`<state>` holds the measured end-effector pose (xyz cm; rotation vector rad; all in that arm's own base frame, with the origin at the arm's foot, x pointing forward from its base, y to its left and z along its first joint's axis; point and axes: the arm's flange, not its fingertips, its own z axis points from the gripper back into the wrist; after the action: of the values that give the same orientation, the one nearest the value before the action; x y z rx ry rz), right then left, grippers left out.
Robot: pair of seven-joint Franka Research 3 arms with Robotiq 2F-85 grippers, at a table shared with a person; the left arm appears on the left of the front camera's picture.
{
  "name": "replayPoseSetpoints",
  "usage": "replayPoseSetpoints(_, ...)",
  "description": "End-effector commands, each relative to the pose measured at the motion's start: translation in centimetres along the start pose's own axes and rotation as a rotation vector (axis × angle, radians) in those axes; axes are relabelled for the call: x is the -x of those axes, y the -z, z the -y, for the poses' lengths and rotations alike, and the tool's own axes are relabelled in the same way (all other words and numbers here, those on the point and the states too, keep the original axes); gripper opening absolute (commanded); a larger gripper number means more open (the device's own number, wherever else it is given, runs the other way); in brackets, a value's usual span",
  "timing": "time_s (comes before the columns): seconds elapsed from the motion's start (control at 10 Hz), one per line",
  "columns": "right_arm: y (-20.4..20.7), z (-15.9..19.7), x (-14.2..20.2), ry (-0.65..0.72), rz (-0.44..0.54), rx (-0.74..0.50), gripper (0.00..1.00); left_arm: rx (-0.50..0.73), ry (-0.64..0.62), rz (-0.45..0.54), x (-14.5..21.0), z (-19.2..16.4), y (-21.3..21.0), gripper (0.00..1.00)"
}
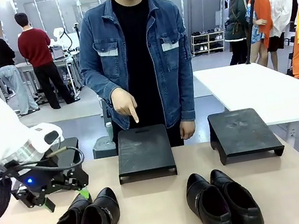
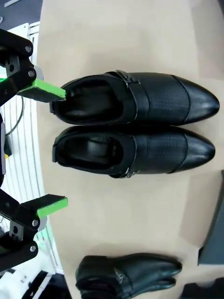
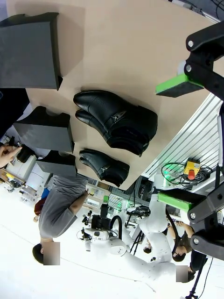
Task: Place the shoes on the stand as instructed by the person.
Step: Pick up one pair of Shoes and place it on the Shoes Stand indicated by the person.
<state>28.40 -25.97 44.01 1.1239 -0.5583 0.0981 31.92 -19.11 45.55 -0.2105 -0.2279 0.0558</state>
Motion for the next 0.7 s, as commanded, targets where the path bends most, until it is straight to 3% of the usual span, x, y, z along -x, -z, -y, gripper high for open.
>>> replayPoseSetpoints(0.0,-0.1,0.0,0.0,-0.004,0.009,-0.009,1.0,-0.047,-0.033,0.01,3.3,-2.3,4.0,1.0)
replayPoseSetpoints(0.6,-0.1,0.0,0.0,-0.004,0.009,-0.009,1.0,-0.109,-0.013,-0.009,3.9,-3.3,8.8,1.0)
